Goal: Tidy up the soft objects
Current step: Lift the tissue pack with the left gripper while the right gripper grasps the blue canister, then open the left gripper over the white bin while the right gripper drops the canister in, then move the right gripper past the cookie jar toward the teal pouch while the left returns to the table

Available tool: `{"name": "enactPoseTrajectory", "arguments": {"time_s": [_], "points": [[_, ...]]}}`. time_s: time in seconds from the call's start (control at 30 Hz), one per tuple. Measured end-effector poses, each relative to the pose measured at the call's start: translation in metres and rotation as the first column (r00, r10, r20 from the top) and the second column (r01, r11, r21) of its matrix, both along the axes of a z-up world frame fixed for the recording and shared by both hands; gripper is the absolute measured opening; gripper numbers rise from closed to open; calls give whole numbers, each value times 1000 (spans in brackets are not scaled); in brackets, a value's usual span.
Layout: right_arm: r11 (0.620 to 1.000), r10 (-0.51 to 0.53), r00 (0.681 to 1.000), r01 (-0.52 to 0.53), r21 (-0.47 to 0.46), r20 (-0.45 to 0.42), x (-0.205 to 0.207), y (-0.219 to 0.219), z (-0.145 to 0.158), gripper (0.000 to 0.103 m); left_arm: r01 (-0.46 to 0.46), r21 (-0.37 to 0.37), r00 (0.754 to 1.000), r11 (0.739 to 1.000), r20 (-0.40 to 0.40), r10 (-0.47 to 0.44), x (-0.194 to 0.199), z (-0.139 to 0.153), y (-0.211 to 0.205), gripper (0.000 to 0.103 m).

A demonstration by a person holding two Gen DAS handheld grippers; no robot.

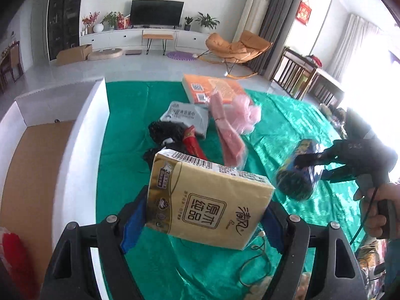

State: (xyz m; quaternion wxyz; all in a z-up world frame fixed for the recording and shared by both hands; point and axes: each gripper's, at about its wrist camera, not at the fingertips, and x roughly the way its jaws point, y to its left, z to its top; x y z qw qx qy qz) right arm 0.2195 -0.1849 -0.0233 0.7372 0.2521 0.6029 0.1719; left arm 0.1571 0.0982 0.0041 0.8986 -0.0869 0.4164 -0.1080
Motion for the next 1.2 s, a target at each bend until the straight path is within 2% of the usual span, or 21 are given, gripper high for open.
{"name": "enactPoseTrajectory", "arguments": {"time_s": [0.1, 0.23, 0.33, 0.47, 0.57, 0.6, 0.63, 0.7, 0.77, 0.83, 0.9, 0.97, 1.03, 1.1, 1.2], "points": [[999, 11, 992, -4, -53, 128, -16, -6, 56, 72, -4, -33, 999, 999, 34, 5, -14, 28, 24, 79], [992, 124, 959, -113, -58, 253, -45, 19, 132, 72, -70, 39, 995, 997, 69, 68, -42, 57, 73, 79], [968, 244, 910, -252, -23, 336, -80, 74, 186, 72, -159, 124, 986, 979, 78, 150, -68, 70, 119, 79], [899, 411, 835, -439, -8, 367, -115, 173, 215, 72, -298, 220, 954, 929, 91, 285, -107, 75, 182, 80], [847, 502, 796, -532, -5, 338, -136, 244, 203, 73, -379, 262, 924, 888, 57, 377, -124, 64, 219, 86], [838, 519, 791, -546, -9, 323, -140, 262, 194, 77, -405, 280, 911, 870, 44, 410, -127, 56, 230, 97], [838, 520, 799, -545, -1, 302, -140, 281, 184, 78, -431, 288, 898, 855, 38, 439, -131, 50, 240, 103], [844, 515, 816, -537, 12, 263, -137, 315, 161, 87, -468, 290, 875, 835, 23, 483, -133, 37, 256, 103], [850, 509, 819, -526, -8, 267, -135, 332, 146, 87, -482, 283, 864, 829, -3, 503, -136, 27, 265, 103], [859, 491, 816, -511, -13, 305, -146, 327, 146, 87, -476, 253, 871, 842, 4, 491, -139, 22, 263, 103], [850, 513, 791, -521, -74, 333, -169, 311, 142, 87, -450, 216, 889, 867, 14, 458, -141, 20, 256, 103], [821, 568, 767, -555, -135, 298, -211, 286, 121, 87, -416, 179, 908, 892, 34, 417, -144, 20, 243, 103], [801, 598, 760, -564, -200, 253, -258, 251, 96, 87, -359, 141, 933, 922, 59, 354, -143, 22, 221, 103], [807, 581, 794, -533, -253, 180, -298, 207, 68, 87, -288, 116, 957, 951, 81, 280, -139, 26, 196, 103], [886, 417, 908, -396, -240, 40, -326, 134, 27, 87, -202, 90, 975, 975, 113, 191, -136, 31, 161, 103]]}}
